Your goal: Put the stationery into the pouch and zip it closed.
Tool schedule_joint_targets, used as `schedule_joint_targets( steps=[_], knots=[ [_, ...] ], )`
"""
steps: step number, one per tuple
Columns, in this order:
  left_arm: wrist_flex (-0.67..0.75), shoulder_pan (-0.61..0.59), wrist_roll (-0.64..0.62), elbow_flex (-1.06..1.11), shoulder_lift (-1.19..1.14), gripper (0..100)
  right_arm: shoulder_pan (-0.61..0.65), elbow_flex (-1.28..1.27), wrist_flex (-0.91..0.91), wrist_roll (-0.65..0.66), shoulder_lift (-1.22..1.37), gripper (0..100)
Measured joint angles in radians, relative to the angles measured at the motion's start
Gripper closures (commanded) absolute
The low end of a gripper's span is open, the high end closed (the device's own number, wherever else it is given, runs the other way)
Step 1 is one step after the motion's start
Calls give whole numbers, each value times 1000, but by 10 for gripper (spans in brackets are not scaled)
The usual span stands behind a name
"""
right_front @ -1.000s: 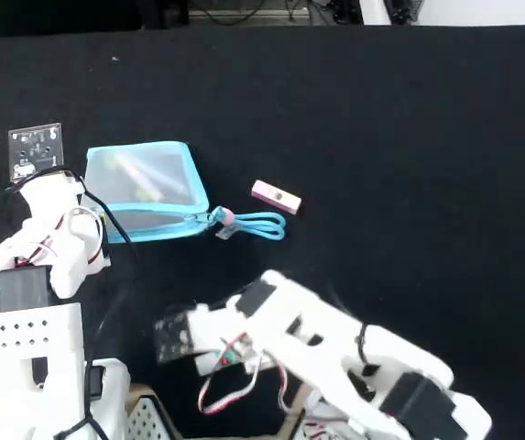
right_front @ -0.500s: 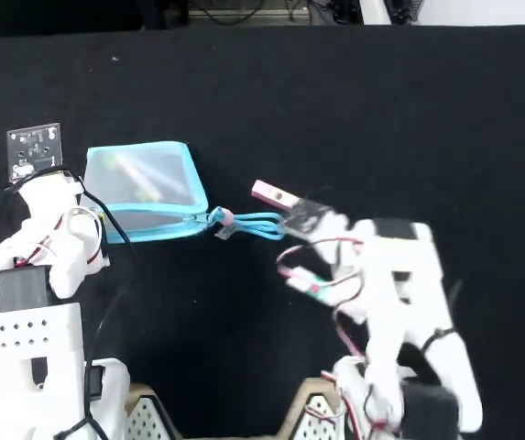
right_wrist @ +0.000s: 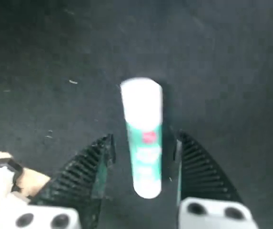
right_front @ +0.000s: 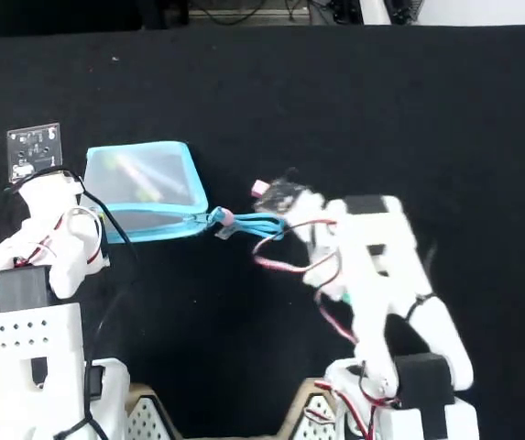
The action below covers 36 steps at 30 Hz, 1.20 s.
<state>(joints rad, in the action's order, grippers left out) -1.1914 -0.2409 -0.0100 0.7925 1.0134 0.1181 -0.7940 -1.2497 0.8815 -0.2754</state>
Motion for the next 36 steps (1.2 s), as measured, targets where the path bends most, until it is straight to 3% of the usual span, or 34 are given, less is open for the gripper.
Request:
schedule_joint_targets(
  steps=[10, 21, 26, 30, 33, 36],
  knots=[
    [0, 0, 0, 0, 0, 970, 26, -112, 196, 37, 0, 808],
    [0, 0, 0, 0, 0, 970, 26, -137, 253, 43, 0, 808],
    [0, 0, 0, 0, 0, 970, -31, -137, 333, 43, 86, 812],
    [0, 0, 0, 0, 0, 970, -40, -100, 324, 43, 127, 989],
    [0, 0, 0, 0, 0, 970, -48, -52, 255, 25, 123, 985],
    [0, 0, 0, 0, 0, 970, -44, 28, 129, -83, 48, 988]
  ],
)
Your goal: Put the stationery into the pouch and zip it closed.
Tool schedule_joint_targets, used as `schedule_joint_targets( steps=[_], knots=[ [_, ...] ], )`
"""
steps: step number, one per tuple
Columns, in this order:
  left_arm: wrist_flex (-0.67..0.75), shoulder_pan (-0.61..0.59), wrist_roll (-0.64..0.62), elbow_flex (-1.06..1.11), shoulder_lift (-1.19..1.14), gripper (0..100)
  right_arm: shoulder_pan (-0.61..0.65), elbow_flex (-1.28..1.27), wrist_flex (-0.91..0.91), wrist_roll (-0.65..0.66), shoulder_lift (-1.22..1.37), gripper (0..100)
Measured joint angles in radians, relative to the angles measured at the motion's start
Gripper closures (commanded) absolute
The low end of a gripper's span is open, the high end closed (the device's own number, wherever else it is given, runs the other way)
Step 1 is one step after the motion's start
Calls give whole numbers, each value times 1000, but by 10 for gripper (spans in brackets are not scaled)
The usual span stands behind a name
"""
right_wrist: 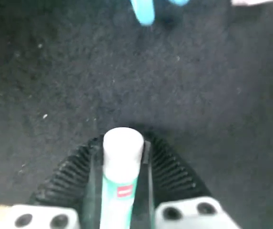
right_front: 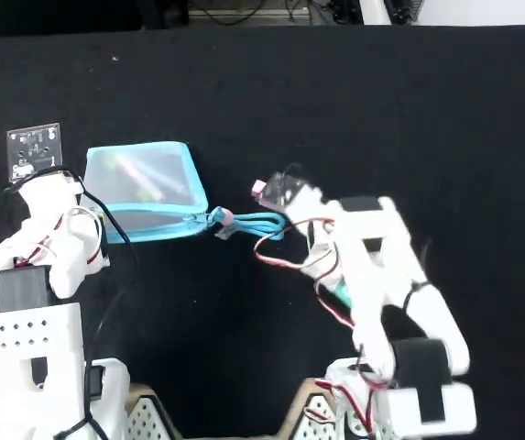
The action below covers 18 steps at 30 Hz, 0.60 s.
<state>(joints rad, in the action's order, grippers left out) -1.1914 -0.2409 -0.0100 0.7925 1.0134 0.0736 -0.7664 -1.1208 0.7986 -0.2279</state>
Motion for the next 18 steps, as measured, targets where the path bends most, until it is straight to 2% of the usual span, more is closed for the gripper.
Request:
schedule_joint_targets(
  steps=[4, 8, 13, 18],
  knots=[
    [0, 0, 0, 0, 0, 970, 5, 138, -167, -192, -189, 988],
    [0, 0, 0, 0, 0, 970, 97, 184, -236, -373, -394, 988],
    [0, 0, 0, 0, 0, 970, 272, 189, -192, -629, -626, 987],
    [0, 0, 0, 0, 0, 970, 479, 186, -21, -865, -790, 987]
  ],
)
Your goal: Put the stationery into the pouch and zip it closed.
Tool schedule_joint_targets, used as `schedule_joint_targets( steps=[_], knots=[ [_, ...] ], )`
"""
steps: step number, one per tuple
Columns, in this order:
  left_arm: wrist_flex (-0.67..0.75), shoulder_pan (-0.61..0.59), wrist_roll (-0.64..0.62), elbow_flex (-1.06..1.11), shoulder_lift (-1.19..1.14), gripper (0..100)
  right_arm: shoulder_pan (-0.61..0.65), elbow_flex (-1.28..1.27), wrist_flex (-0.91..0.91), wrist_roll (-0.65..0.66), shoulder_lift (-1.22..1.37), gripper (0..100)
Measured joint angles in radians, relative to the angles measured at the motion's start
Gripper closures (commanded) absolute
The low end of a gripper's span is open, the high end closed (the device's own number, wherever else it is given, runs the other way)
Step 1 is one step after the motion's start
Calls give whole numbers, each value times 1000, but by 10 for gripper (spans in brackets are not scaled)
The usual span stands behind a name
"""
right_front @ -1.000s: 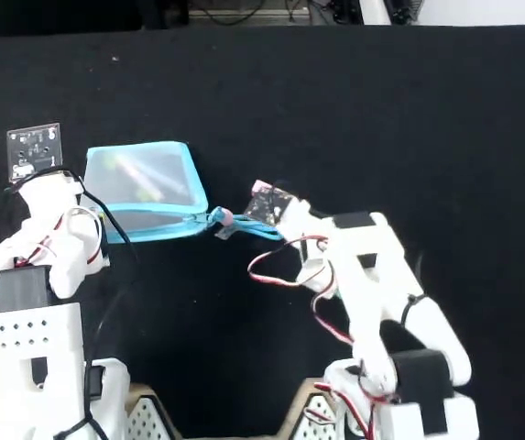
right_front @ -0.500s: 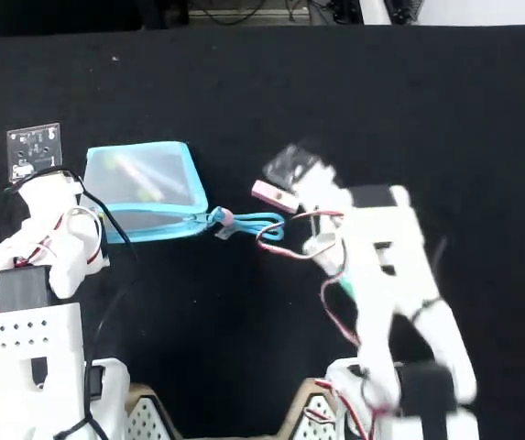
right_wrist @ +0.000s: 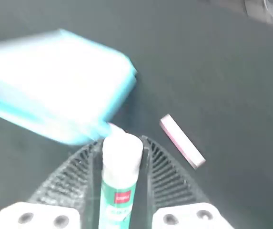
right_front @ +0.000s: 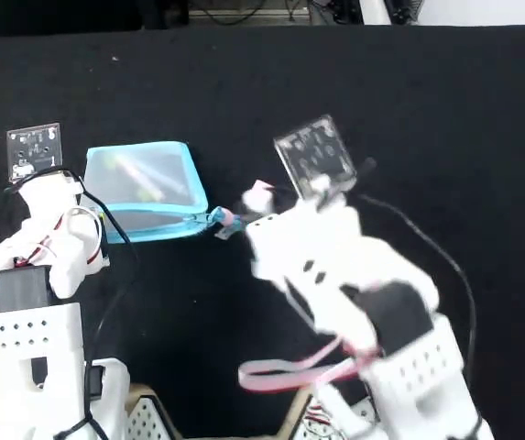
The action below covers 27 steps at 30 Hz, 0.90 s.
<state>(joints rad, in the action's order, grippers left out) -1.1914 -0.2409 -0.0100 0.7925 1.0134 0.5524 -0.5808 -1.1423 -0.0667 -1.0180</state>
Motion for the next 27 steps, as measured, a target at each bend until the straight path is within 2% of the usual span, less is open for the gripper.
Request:
schedule_joint_targets(
  steps=[5, 10, 19, 22, 27],
  knots=[
    [0, 0, 0, 0, 0, 970, 193, -149, 272, -14, -81, 987],
    [0, 0, 0, 0, 0, 970, 256, -376, 651, 23, -103, 987],
    [0, 0, 0, 0, 0, 970, 272, -713, 1272, 25, -104, 988],
    [-5, 0, 0, 0, 0, 970, 255, -783, 1405, 29, -103, 988],
    [-68, 0, 0, -54, -2, 970, 209, -787, 1527, 29, -3, 988]
  ],
)
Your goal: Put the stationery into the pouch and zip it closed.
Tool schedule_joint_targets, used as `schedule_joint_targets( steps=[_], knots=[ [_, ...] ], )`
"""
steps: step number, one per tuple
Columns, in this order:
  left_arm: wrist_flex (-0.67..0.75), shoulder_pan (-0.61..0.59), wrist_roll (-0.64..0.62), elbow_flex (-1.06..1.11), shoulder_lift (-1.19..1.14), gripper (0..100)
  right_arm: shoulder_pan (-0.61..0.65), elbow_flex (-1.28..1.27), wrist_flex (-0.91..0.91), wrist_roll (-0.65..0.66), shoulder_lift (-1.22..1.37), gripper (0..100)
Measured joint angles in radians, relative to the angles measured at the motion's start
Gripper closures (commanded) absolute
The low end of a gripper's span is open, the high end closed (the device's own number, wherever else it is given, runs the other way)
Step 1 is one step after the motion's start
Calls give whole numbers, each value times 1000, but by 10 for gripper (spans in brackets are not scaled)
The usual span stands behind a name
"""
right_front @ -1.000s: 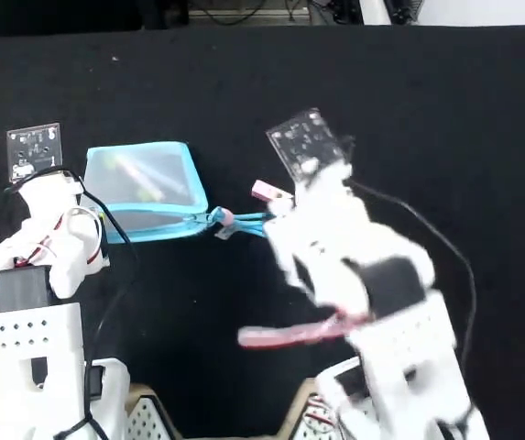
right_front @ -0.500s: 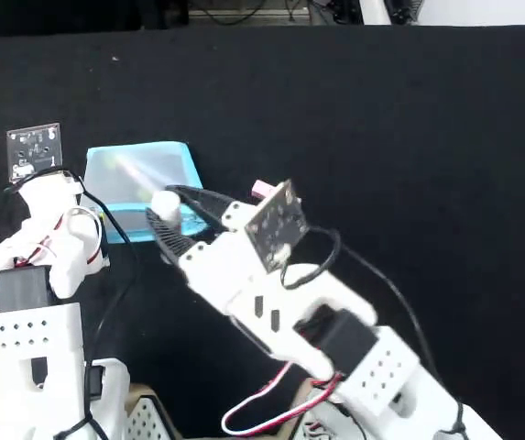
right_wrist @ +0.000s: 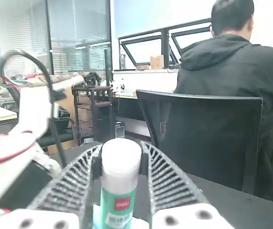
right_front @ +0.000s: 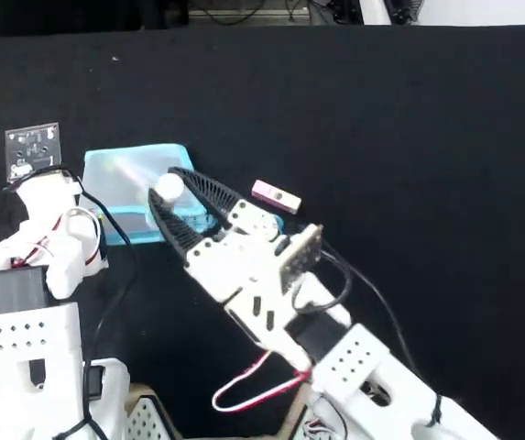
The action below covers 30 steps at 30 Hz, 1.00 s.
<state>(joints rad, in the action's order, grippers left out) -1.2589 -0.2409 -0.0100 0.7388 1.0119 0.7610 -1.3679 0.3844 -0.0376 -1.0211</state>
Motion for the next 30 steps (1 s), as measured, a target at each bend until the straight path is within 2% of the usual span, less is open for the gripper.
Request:
schedule_joint_targets(
  steps=[7, 13, 25, 30],
  knots=[
    [-124, 29, 14, -161, -129, 970, -12, 86, 140, 0, 238, 988],
    [-213, 32, 15, -339, -321, 970, -17, 104, 184, 2, 265, 988],
    [-242, 41, 15, -410, -382, 970, 14, 103, -69, 2, -18, 988],
    [-255, 41, 15, -416, -384, 970, 26, 81, -84, 3, -23, 988]
  ],
)
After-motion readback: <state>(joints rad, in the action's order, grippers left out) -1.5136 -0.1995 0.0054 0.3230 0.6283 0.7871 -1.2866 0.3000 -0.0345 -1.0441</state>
